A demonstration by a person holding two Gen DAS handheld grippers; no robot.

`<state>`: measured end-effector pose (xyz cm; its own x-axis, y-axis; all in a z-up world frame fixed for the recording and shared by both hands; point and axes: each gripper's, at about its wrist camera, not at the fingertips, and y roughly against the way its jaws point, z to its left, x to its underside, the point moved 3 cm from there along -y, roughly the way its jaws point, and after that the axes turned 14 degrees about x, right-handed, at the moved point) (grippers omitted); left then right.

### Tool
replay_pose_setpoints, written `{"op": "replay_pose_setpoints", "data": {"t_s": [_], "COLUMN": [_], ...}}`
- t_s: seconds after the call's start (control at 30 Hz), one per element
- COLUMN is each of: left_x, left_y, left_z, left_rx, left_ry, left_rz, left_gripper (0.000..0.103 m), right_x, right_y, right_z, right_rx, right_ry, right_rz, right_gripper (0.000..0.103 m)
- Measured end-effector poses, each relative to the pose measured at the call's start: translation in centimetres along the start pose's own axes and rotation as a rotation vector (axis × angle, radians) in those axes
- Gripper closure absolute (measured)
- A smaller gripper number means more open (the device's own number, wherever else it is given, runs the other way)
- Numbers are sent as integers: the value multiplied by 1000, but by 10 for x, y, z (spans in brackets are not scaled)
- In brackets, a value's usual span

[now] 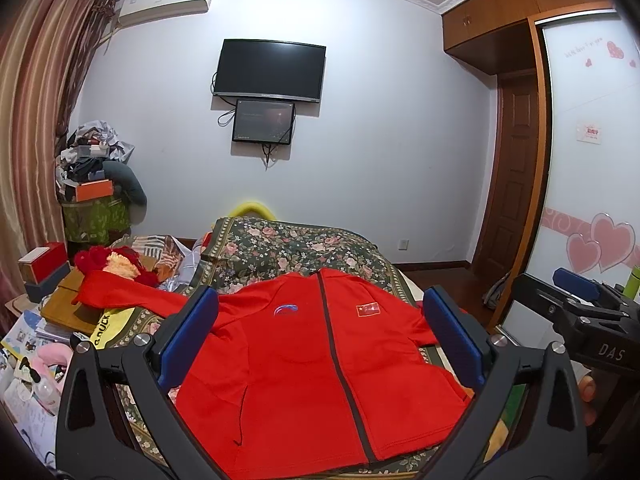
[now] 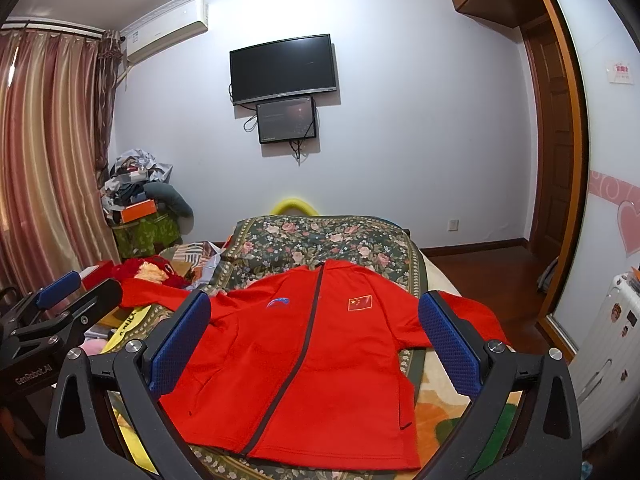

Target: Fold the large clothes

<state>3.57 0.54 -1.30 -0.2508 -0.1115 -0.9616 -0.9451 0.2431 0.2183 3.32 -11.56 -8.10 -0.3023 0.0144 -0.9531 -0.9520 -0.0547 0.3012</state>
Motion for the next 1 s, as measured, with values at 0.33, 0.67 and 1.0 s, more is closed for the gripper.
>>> {"op": "replay_pose_setpoints", "data": {"t_s": [0.33,0.67,1.0], "left_x": [1,2,2], "left_y": [0,0,0], "left_z": [1,5,7], "left_rx": [-3,-3,-3], "left_ry": [4,11,21], "left_rz": [1,2,3], "left_gripper": [0,0,0], "right_x": [0,-1,-1], "right_y": [4,4,4], "right_z": [4,6,6], "right_rx": [-5,-5,-7], "right_ry": [-3,0,-2], "right_rz": [1,5,6], "right_gripper": [0,0,0]}}
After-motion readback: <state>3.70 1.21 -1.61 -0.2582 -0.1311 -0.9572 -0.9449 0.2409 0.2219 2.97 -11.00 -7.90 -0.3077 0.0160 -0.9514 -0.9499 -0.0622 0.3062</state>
